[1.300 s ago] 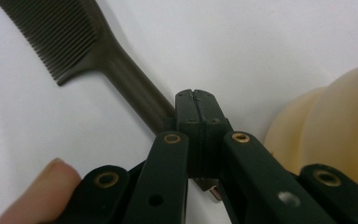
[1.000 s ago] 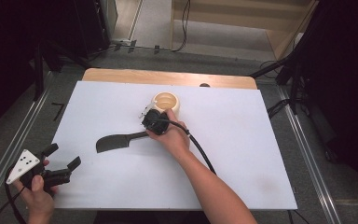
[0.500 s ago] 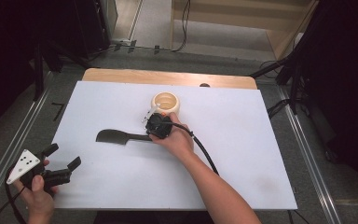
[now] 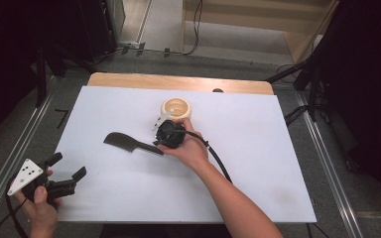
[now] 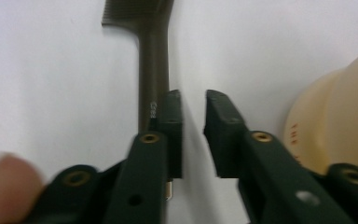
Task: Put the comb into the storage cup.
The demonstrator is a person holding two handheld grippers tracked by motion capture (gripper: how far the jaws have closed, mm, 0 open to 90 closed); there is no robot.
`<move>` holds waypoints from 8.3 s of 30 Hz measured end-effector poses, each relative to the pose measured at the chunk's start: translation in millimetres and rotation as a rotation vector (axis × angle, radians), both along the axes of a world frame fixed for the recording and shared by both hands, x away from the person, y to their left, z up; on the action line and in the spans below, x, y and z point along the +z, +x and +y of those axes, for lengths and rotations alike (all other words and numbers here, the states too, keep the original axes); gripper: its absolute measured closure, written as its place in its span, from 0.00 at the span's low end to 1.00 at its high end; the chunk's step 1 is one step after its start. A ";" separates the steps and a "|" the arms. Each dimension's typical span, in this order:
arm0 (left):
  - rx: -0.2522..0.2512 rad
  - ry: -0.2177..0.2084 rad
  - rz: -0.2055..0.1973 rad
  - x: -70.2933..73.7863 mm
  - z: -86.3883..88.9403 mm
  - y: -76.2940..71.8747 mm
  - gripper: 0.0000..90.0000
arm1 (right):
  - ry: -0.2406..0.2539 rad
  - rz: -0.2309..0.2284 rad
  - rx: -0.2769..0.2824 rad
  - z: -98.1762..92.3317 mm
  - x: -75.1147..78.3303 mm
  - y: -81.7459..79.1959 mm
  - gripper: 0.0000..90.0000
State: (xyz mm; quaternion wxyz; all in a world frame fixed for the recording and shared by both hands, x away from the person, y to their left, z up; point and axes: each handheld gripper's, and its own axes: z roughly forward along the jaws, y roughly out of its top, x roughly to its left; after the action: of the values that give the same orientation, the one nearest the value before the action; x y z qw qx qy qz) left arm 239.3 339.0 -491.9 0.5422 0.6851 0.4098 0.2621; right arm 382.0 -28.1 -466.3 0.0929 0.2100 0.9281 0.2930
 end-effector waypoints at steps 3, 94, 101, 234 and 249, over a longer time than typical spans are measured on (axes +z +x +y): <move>-0.001 0.000 -0.001 0.0 0.0 -0.1 0.00 | 0.011 -0.005 0.015 1.2 8.6 -1.7 0.61; -0.004 0.015 0.000 -0.1 -1.6 0.1 0.00 | 0.239 -0.027 -0.005 -33.9 29.9 -25.4 0.79; -0.001 0.016 0.000 0.0 -1.3 0.3 0.00 | 0.264 -0.042 -0.010 -42.3 33.4 -27.9 0.79; -0.438 -0.308 0.206 63.8 -236.6 57.9 0.87 | 0.549 -0.296 -0.131 -141.7 -12.0 -133.2 0.79; -0.526 -0.303 0.162 68.6 -238.4 53.4 0.95 | 0.550 -0.348 -0.152 -136.7 -17.8 -135.8 0.78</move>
State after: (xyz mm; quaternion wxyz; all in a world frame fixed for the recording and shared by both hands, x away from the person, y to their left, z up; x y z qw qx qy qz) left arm 292.7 100.6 -423.3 0.6527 0.6979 0.2947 -0.0067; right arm 246.3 -164.7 -484.1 0.2116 0.2426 0.7660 0.5564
